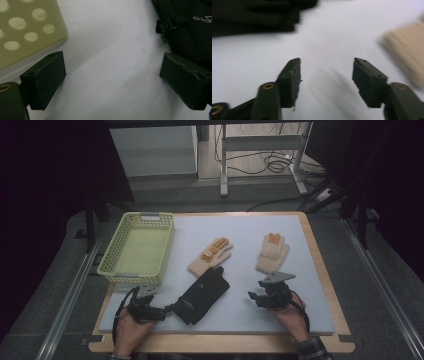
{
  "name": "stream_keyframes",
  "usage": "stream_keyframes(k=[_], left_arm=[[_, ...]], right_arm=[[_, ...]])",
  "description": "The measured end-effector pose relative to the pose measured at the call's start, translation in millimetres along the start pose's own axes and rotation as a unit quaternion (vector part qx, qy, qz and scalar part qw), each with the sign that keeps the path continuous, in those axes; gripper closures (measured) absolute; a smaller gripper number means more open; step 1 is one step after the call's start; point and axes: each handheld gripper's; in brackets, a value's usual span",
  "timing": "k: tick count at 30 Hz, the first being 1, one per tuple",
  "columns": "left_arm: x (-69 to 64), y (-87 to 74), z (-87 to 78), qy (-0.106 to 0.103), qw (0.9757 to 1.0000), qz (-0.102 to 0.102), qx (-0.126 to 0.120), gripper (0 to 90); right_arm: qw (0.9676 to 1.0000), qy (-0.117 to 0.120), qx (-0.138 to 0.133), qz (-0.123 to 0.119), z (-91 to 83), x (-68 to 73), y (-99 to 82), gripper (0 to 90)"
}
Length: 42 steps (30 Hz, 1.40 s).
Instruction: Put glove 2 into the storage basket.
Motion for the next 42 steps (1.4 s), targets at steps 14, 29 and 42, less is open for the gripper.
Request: stream_keyframes(k=[14, 29, 42], left_arm=[[0.5, 0.6, -0.6, -0.003, 1.0000, 0.002, 0.003, 6.7], [0.1, 14.1, -33.9, -0.037, 0.9992, -0.008, 0.013, 5.2], [-51.3, 54.4, -12.1, -0.087, 0.9952, 0.028, 0.033, 0.0]], right_arm=[[0.9994, -0.026, 0.011, 0.022, 0.3, -21.4, -19.9, 24.4], [0.9994, -0.028, 0.010, 0.020, 0.4, -20.9, -20.3, 24.4], [0.9993, -0.030, 0.010, 0.019, 0.3, -20.7, -20.4, 24.1]])
Point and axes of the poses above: each handheld gripper's, and its own axes: z roughly forward along the jaws, y roughly out of its top, x roughly to its left, and after that the axes turned 5 degrees about -z, right-handed
